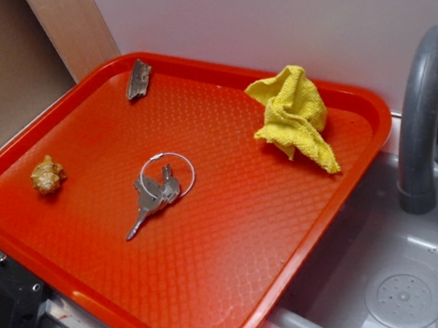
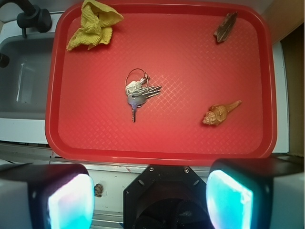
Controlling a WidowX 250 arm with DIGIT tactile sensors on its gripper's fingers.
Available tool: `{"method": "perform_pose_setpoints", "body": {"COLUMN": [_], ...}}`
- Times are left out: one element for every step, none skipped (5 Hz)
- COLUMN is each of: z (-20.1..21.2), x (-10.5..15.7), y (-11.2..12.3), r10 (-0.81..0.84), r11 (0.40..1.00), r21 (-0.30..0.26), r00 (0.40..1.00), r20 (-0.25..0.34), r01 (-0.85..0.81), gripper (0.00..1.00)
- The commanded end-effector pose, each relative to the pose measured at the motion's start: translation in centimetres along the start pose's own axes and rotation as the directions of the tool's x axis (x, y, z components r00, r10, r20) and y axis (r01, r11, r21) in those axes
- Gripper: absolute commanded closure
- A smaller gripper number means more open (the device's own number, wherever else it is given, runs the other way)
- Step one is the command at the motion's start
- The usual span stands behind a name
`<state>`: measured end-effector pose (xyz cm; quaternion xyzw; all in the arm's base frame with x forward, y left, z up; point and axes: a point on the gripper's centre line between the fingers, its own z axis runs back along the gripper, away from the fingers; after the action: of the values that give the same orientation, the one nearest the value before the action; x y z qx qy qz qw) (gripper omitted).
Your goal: Grab the silver keys.
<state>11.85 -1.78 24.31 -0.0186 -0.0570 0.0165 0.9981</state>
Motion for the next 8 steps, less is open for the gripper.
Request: {"method": "perform_pose_setpoints", "body": {"z": [0.0,-5.5,-11.2,-16.7,-19.3,-20.3,-20.2,-20.8], "x": [0.0,4.4,8.7,12.2,11.9,10.9,9.1,7.8], "y": [0.0,1.4,2.4,0.9,0.1,-0.6,-1.2,-2.0], "r10": [0.0,0.077,0.101,-0.007,-0.097,-0.173,-0.221,-0.239], "r11": [1.0,0.997,0.994,0.988,0.978,0.958,0.95,0.949], "r21": [0.0,0.024,-0.053,-0.153,-0.192,-0.249,-0.247,-0.24], "r00": [1.0,0.995,0.995,0.999,0.992,0.98,0.97,0.964], "r20": [0.0,0.057,0.011,-0.044,-0.086,-0.1,-0.102,-0.115], "r01": [0.0,-0.078,-0.1,0.0,0.079,0.143,0.191,0.206], "gripper": [0.0,0.0,0.0,0.0,0.0,0.0,0.0,0.0]}}
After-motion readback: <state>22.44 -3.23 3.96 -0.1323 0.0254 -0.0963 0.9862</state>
